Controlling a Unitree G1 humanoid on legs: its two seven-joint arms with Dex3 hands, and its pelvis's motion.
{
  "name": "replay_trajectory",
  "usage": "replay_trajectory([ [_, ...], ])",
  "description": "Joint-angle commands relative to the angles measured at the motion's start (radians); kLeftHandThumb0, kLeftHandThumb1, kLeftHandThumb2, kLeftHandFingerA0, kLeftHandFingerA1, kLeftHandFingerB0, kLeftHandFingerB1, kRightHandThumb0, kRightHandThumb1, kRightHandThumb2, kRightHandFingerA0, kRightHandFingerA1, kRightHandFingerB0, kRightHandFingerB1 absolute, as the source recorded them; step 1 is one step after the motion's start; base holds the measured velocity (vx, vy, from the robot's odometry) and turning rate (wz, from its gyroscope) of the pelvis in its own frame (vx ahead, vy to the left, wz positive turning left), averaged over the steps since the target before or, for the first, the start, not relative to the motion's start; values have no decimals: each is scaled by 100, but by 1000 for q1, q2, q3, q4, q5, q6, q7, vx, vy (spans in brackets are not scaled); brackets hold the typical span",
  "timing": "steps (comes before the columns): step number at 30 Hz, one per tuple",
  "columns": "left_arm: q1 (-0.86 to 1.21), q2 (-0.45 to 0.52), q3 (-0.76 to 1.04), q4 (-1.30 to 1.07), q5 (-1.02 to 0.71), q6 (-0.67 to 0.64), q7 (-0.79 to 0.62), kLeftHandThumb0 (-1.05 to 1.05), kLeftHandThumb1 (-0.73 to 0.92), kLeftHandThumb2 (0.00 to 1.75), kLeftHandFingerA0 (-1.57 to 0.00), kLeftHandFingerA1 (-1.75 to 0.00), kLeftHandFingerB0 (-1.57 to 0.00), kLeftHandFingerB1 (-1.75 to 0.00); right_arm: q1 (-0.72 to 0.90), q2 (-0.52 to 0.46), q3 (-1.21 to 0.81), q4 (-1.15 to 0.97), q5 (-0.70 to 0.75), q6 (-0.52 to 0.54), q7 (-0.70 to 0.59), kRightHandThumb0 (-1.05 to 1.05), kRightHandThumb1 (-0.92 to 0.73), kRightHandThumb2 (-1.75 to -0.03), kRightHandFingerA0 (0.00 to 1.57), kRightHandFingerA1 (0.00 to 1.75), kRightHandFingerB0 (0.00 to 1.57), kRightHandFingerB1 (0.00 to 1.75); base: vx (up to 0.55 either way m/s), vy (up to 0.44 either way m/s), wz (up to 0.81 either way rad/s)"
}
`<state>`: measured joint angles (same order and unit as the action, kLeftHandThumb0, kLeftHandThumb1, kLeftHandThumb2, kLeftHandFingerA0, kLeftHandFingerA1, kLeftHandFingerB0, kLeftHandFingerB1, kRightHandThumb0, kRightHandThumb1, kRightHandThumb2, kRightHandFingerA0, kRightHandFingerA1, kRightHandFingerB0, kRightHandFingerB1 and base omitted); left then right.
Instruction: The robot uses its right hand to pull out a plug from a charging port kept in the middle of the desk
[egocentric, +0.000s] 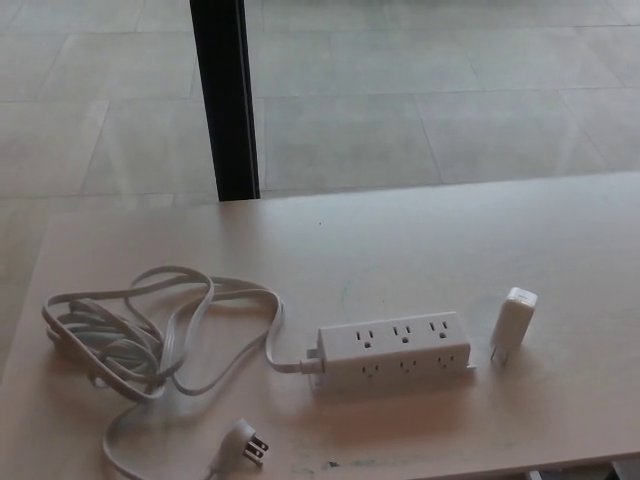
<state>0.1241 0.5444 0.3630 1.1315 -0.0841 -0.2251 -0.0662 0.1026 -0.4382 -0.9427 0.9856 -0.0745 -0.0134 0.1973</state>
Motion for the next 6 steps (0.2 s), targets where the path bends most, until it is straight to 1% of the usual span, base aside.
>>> replay_trajectory([
  [1,-15,-10,3,15,-14,-9,-6,-68,73,62,-78,-58,-61,-52,-7,-49,64,55,91,-120,18,-79,-48,-99,106,75,52,74,0,0,0],
  [2,-11,-12,3,6,-14,-12,-7,-67,73,62,-78,-61,-61,-54,4,-48,67,42,106,-119,30,-79,-47,-100,104,75,52,75,0,0,0],
  [3,-10,-14,2,8,-14,-17,-9,-66,74,62,-81,-62,-62,-52,11,-45,61,30,134,-97,33,-83,-62,-59,111,64,55,78,0,0,0],
  [4,-8,-13,-4,7,-6,-18,-3,-66,74,62,-80,-60,-60,-51,20,-41,65,14,142,-86,27,-83,-62,-59,111,64,55,78,0,0,0],
  [5,-5,-11,-8,2,-1,-17,3,-67,74,62,-79,-59,-61,-54,29,-42,77,15,150,-90,28,-82,-63,-59,109,64,55,77,0,0,0],
  [6,-2,-11,-10,-4,1,-16,6,-67,74,62,-78,-59,-60,-55,33,-44,87,25,154,-103,29,-78,-46,-99,98,76,52,74,0,0,0],
])
